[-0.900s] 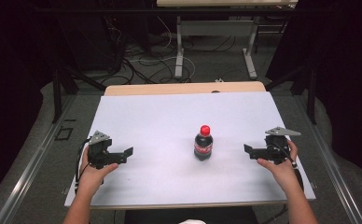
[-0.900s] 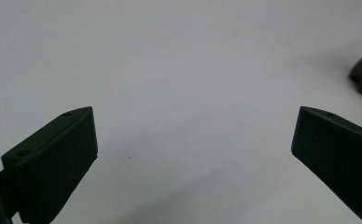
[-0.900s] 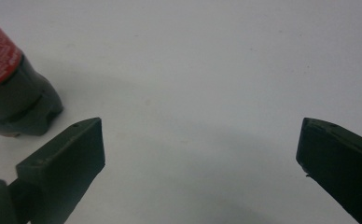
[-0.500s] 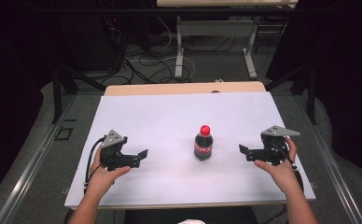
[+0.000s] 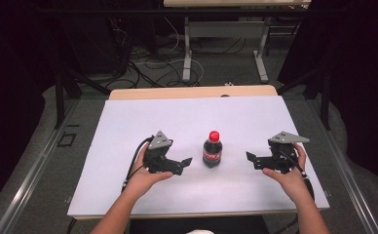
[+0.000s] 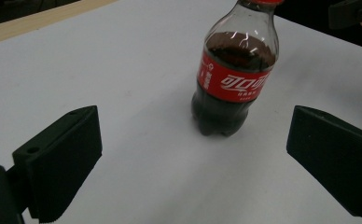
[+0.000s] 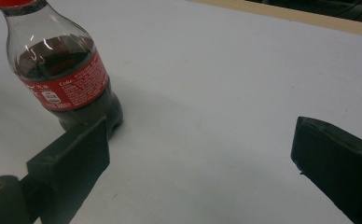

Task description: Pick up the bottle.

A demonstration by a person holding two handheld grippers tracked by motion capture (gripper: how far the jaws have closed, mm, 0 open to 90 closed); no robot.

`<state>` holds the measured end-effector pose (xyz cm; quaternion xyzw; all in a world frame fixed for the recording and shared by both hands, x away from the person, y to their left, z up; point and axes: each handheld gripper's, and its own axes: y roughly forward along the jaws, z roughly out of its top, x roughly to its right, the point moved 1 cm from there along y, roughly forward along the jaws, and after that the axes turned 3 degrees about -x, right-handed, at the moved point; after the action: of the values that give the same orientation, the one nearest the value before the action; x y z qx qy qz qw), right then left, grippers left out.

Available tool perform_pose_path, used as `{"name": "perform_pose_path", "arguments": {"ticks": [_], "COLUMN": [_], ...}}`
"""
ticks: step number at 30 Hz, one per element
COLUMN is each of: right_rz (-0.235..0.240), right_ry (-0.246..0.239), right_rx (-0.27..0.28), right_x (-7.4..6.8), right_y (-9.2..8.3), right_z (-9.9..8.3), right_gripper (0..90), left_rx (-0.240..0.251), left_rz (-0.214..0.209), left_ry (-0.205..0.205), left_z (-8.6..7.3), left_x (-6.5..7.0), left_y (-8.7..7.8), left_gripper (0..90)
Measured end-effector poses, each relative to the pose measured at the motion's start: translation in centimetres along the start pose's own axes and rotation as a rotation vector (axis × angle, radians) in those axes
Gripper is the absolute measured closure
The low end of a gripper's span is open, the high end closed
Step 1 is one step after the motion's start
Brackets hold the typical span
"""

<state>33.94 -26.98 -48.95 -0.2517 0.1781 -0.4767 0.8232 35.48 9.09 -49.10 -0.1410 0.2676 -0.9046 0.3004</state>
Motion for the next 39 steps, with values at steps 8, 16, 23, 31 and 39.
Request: {"name": "perform_pose_path", "arguments": {"ticks": [8, 16, 23, 31, 39], "right_rz": [-0.017, -0.016, -0.016, -0.014, -0.018], "right_ry": [0.003, -0.001, -0.001, -0.001, 0.003], "right_rx": [0.004, 0.001, 0.002, 0.004, 0.009], "right_x": [0.1, 0.0, 0.0, 0.0, -0.1], "right_y": [0.1, 0.0, 0.0, 0.2, 0.3], "right_z": [-0.1, -0.1, -0.1, -0.2, -0.2], "right_gripper": [5.8, 6.4, 6.6, 6.6, 6.6], "left_rx": [-0.025, -0.006, -0.01, -0.029, -0.038], "left_rz": [-0.024, -0.041, -0.064, -0.053, -0.038], "left_ry": [0.014, 0.037, 0.048, 0.063, 0.078], "left_z": [1.4, 2.4, 2.6, 2.7, 2.5], "left_x": [1.0, 1.9, 2.4, 2.7, 2.9], "left_y": [2.4, 4.8, 7.0, 8.6, 9.4], "left_gripper": [4.5, 4.5, 6.8, 10.8, 17.3]}}
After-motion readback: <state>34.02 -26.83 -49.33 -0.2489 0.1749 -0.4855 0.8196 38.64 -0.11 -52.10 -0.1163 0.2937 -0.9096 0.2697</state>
